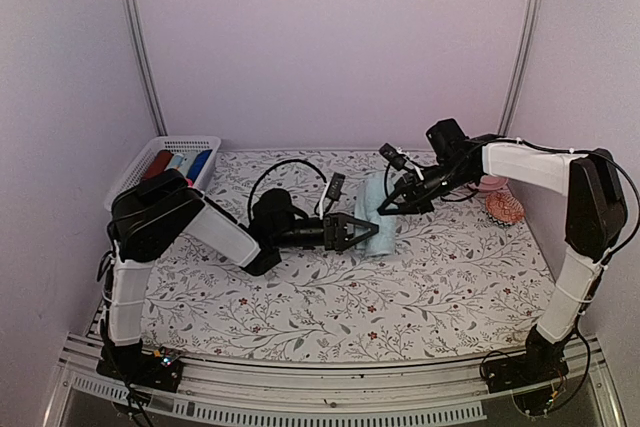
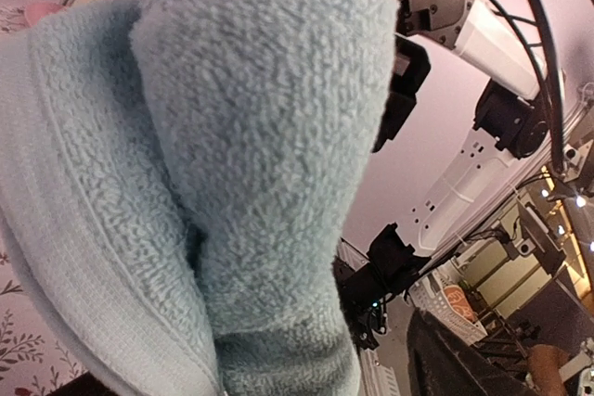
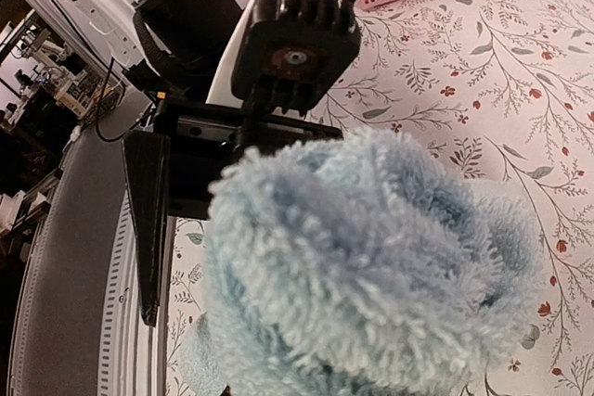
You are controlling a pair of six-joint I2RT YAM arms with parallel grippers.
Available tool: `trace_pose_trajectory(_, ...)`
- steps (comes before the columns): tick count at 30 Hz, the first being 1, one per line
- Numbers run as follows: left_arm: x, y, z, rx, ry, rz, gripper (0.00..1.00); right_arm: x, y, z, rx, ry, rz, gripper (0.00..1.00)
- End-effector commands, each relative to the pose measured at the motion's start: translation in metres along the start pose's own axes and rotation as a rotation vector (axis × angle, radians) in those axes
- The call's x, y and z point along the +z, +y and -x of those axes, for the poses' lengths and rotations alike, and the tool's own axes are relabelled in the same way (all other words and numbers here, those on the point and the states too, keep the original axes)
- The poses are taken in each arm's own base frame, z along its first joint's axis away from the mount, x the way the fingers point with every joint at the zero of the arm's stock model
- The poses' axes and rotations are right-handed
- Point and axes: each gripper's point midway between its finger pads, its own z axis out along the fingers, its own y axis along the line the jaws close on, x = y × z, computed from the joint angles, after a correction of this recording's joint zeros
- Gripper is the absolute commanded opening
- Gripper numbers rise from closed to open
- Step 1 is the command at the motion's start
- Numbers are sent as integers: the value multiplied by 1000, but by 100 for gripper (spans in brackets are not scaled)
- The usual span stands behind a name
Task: Roll the towels
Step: Pass from the right arm to the left
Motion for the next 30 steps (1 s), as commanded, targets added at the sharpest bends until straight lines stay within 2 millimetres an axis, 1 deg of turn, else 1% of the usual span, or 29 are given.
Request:
trace_pose_trajectory(1, 12, 4, -13, 3, 40, 15, 77, 8, -22, -10, 52, 30, -81, 3)
trace_pose_trajectory(3, 13, 10, -14, 6, 44, 52, 73, 8, -29, -12, 69, 39, -116, 3)
trace_pose_trajectory(5, 15, 16, -15, 21, 54, 102, 73, 9, -35, -15, 85, 54, -150, 3)
trace_pose_trajectory(6, 17, 16, -15, 34, 57, 116, 73, 10, -36, -16, 91, 57, -156, 3)
trace_pose_trajectory(10, 22, 15, -11, 78, 63, 141, 76, 17, -34, -17, 92, 76, -167, 3)
trace_pose_trajectory(14, 31, 15, -12, 93, 83, 165, 76, 25, -33, -17, 84, 95, -185, 3)
trace_pose_trajectory(17, 33, 18, -13, 91, 85, 182, 74, 27, -32, -17, 86, 99, -187, 3)
trace_pose_trajectory(20, 33, 21, -13, 84, 81, 197, 69, 27, -30, -15, 81, 95, -182, 3)
trace_pose_trajectory(22, 32, 22, -13, 81, 78, 197, 61, 26, -28, -14, 76, 92, -183, 3)
trace_pose_trajectory(24, 31, 22, -15, 75, 76, 199, 56, 25, -27, -13, 72, 89, -181, 3)
trace_pose_trajectory(28, 29, 22, -16, 68, 64, 193, 33, 24, -24, -10, 65, 84, -174, 3)
trace_pose_trajectory(30, 28, 22, -17, 63, 64, 192, 26, 24, -24, -9, 62, 81, -174, 4)
